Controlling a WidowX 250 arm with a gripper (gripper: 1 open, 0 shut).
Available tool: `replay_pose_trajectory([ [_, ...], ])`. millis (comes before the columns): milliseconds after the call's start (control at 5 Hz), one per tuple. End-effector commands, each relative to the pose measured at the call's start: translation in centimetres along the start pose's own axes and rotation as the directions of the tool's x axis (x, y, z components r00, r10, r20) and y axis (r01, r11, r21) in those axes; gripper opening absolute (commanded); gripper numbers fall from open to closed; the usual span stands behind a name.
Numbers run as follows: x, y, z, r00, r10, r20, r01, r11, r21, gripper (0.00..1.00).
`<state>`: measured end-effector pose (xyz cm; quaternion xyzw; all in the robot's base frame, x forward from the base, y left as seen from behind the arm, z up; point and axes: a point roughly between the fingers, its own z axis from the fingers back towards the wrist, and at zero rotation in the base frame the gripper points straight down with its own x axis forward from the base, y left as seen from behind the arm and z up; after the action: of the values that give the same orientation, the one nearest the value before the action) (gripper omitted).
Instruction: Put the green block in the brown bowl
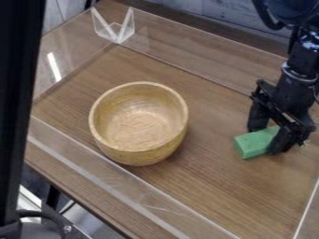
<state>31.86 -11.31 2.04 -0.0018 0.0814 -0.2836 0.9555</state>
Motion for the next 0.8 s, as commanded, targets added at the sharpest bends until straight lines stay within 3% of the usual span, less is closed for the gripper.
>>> replay_pose_trajectory([
  [0, 0.66, 0.21, 0.94, 0.999, -0.005, 0.034, 0.005, 1.000, 0.005, 0.00],
  [600, 0.14, 0.31, 0.66, 1.000, -0.006, 0.027, 0.007, 1.000, -0.011, 0.00],
])
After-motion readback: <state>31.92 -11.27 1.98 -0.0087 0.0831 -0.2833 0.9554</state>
